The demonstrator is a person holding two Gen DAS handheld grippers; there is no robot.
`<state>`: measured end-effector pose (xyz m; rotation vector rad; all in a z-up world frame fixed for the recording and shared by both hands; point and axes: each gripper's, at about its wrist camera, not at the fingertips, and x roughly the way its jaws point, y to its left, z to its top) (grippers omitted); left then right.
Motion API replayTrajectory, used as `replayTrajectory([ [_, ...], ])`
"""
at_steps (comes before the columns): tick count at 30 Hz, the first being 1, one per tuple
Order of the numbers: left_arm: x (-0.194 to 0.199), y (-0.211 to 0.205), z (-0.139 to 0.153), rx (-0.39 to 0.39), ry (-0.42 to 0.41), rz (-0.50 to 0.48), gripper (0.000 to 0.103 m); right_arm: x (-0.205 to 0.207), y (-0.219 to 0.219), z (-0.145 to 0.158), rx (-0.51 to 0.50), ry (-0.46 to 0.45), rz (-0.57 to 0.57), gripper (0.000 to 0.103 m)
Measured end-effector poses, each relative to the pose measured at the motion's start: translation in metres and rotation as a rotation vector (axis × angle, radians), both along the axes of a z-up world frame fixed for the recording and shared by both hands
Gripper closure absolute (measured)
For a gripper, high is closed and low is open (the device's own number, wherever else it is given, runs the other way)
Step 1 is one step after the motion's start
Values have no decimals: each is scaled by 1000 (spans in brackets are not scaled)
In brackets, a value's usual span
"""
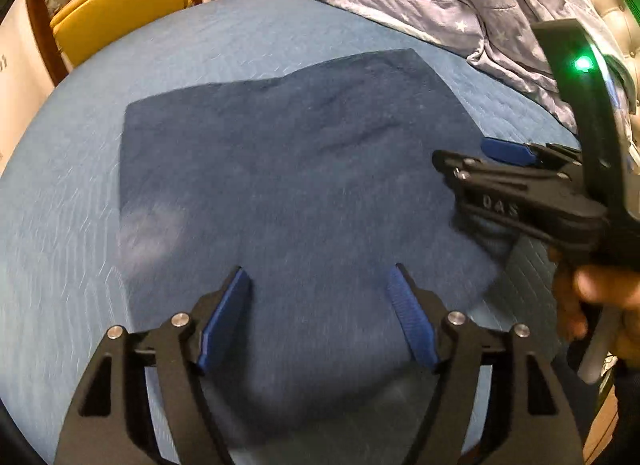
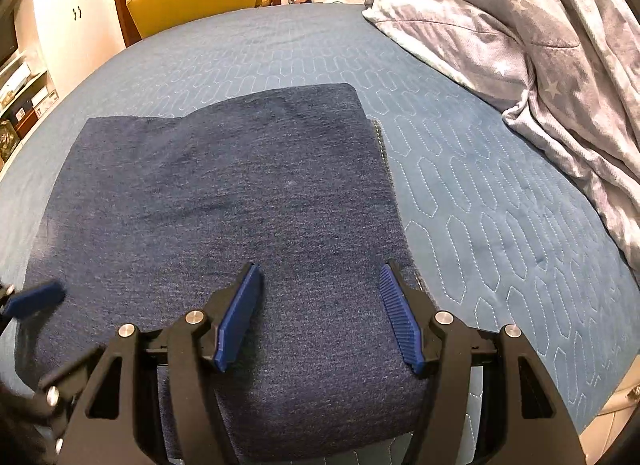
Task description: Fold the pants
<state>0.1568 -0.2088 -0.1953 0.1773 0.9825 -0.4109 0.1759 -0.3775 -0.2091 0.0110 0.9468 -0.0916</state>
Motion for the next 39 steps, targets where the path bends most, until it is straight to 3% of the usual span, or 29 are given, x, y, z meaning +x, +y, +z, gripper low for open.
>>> replayTrajectory([
  [5, -11, 30, 4, 42, -41, 79, 30, -1, -2, 0, 8, 2, 10, 43],
  [11, -11, 83, 4, 91, -57, 280, 30, -4, -3, 0, 14, 0, 30, 43],
  [16, -8, 71, 27, 14, -169, 233, 38, 2, -4, 16, 24, 27, 20, 39],
  [18, 0, 58, 33, -22, -179, 199, 38, 7, 1, 31, 33, -19, 41, 28],
  [22, 27, 31, 37, -1, -164, 183, 38, 35, 22, 46, 8, -52, 140, 20],
  [25, 49, 19, 27, 16, -71, 172, 37, 67, 25, 34, -68, -16, 164, 18],
  [26, 49, 16, 26, 34, -84, 170, 37, 75, 19, 26, -106, 8, 135, 18],
  [27, 46, 20, 28, 37, -99, 169, 35, 83, 3, 15, -124, 52, 76, 13],
  [29, 43, 19, 27, 32, -96, 172, 26, 82, -24, 9, 38, 67, 35, 13],
  [30, 42, 17, 26, 14, -84, 163, 25, 79, -29, 8, 55, 67, 17, 13],
  [33, 37, 14, 23, -60, -74, 168, 14, 57, -19, 23, -52, 12, 0, 13],
  [35, 36, 12, 19, -95, -57, 161, 7, 35, -10, 30, 8, 0, 18, 13],
  [39, 25, 4, 9, -37, -41, 141, 2, 6, 11, 27, 22, 9, 39, 12],
])
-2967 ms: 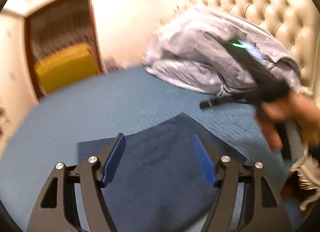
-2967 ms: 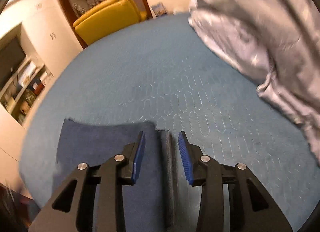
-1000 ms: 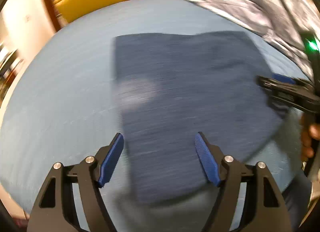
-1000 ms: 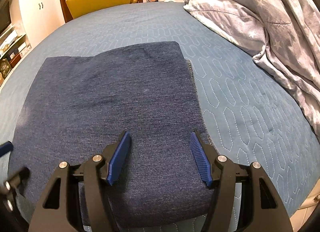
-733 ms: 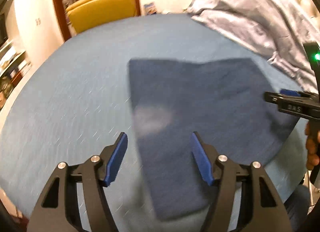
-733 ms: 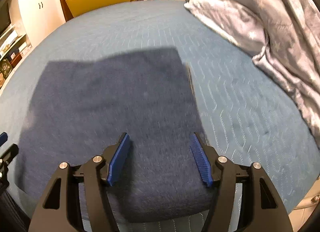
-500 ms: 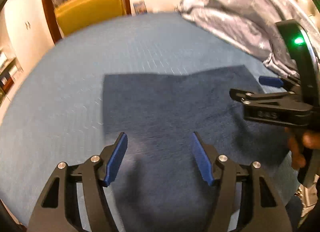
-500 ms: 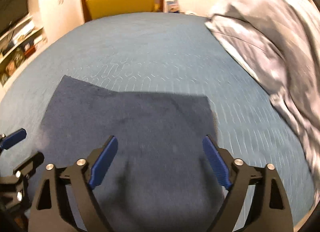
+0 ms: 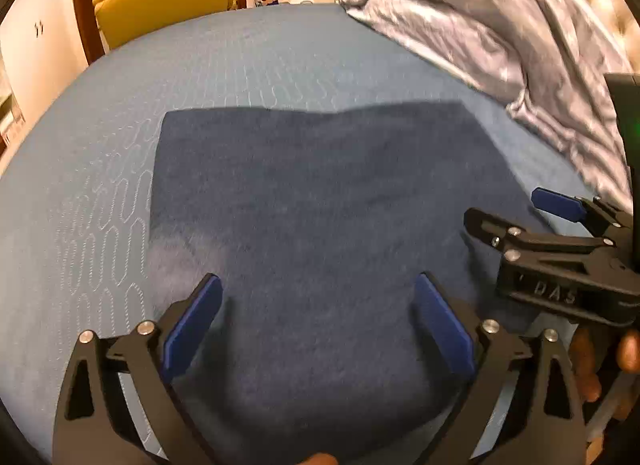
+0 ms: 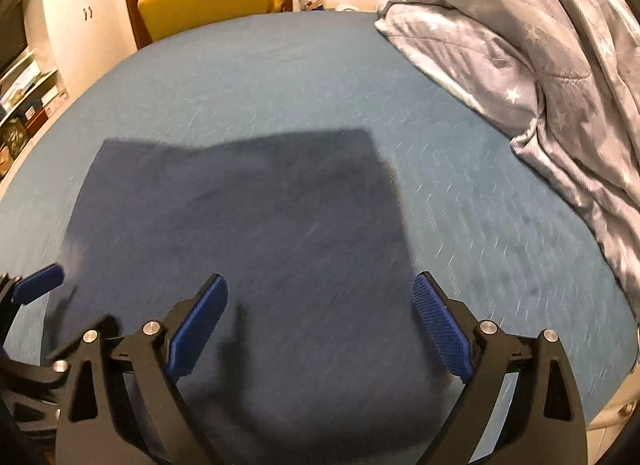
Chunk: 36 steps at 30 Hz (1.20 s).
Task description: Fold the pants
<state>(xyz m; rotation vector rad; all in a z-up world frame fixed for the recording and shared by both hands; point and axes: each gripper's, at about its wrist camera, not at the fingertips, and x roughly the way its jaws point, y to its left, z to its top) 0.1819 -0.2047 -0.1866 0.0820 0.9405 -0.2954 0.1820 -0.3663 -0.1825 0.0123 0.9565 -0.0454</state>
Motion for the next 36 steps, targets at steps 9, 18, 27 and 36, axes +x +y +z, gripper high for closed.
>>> replayTrajectory([
  [9, -6, 12, -10, 59, 42, 50, 2, -11, 7, -21, -30, 43, -25, 11],
  [18, -16, 23, 7, 45, 3, 73, 2, -17, 11, -20, -44, 38, -41, 11],
  [27, -41, 35, 47, -28, -53, 83, 2, -50, 8, 26, -47, -14, -122, 11],
  [36, -69, 39, 85, -98, -97, 63, 2, -93, 17, 65, -50, -53, -161, 11],
])
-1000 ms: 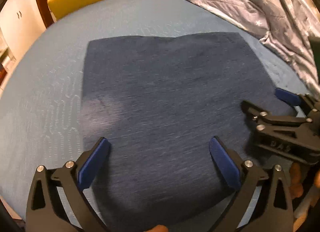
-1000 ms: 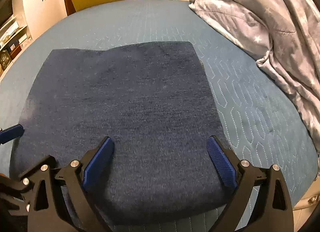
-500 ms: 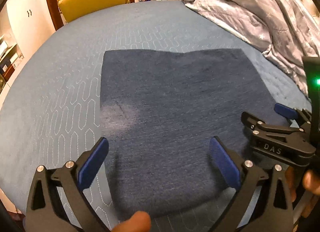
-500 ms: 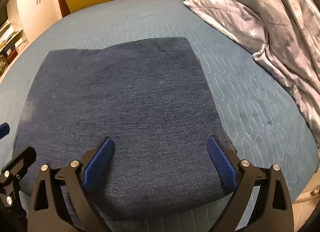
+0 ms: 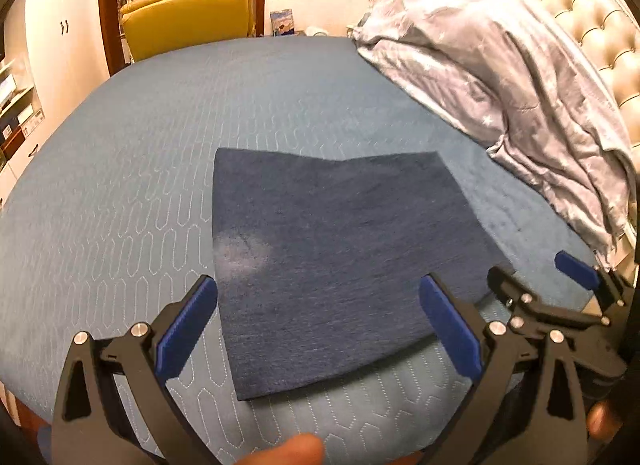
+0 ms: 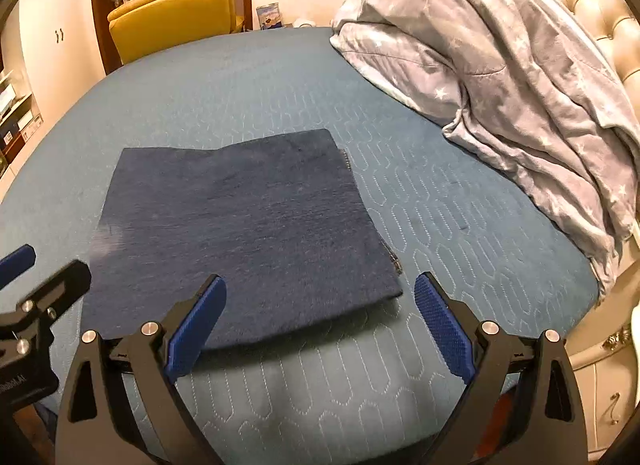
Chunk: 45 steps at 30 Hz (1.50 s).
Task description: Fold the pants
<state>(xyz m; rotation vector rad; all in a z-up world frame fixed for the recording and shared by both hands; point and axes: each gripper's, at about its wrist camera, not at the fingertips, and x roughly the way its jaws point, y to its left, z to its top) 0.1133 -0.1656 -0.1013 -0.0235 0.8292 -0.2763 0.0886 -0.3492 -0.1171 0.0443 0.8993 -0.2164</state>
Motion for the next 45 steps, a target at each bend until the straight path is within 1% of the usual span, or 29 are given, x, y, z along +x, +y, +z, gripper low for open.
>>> replayTrajectory([
  [10, -6, -5, 10, 15, -18, -8, 2, -9, -3, 15, -4, -14, -8, 11],
  [33, -6, -11, 11, 34, -25, -17, 2, -11, -5, 17, 13, -16, -12, 11],
  [38, -6, -14, 10, 20, -33, -39, 2, -11, -5, 16, 15, -16, -12, 11],
  [41, -4, -18, 9, 30, -33, -40, 2, -11, -6, 14, 12, -11, -21, 11],
  [43, 0, -19, 6, 16, -9, -42, 2, -11, -8, 12, 12, -7, -27, 11],
  [45, 0, -18, 4, -2, -9, -46, 2, -11, -10, 11, 11, -2, -32, 11],
])
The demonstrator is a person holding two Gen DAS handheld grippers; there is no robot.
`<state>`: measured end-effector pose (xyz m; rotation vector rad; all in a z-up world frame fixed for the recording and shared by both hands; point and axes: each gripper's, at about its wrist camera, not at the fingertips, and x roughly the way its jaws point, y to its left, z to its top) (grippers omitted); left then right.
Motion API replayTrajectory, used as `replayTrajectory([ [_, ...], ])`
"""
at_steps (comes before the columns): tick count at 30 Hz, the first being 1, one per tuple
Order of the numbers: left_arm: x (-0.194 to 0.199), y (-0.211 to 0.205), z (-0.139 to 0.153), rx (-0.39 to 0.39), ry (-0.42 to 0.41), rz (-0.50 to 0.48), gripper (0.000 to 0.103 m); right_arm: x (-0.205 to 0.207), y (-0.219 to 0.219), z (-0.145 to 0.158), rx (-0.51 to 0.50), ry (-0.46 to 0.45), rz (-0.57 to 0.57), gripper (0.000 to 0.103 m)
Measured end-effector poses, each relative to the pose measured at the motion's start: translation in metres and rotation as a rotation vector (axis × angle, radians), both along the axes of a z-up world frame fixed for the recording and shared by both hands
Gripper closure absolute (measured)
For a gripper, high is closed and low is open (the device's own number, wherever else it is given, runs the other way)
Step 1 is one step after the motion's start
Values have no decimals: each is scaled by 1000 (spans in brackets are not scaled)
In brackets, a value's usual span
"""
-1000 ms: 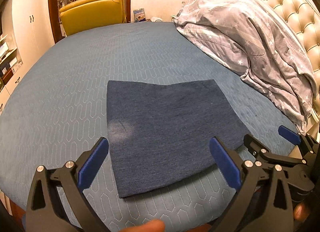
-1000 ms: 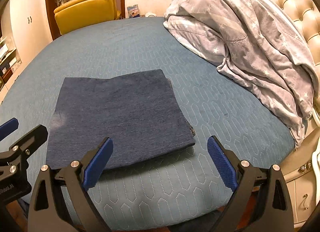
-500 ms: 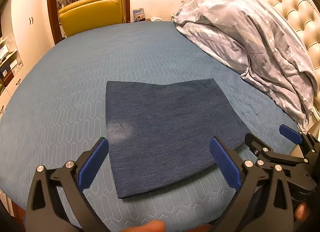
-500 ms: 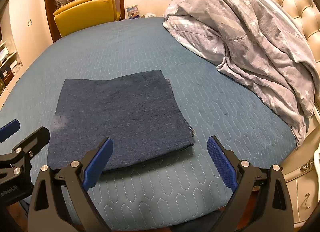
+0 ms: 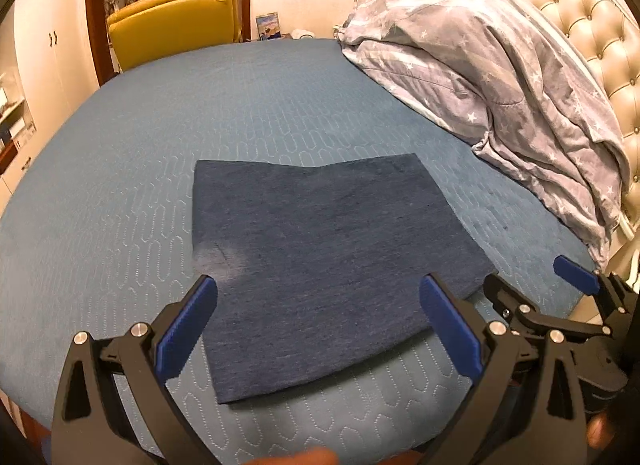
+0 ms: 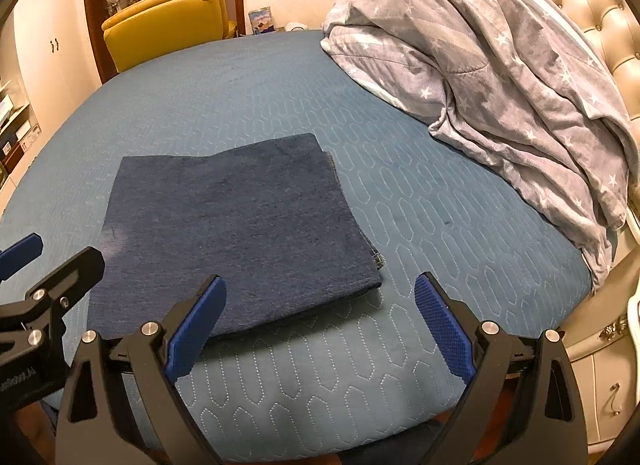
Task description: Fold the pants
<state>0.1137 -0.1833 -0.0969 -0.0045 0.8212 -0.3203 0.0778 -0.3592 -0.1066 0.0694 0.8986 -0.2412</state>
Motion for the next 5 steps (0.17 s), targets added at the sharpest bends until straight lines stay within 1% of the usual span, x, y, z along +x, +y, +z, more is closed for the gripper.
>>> replayTrajectory([
  [3, 3, 6, -1, -34, 6, -19, 2, -2, -3, -3, -1, 6, -13, 11],
  [5, 5, 17, -4, -58, 18, -23, 2, -2, -6, -6, 8, 13, -19, 11],
])
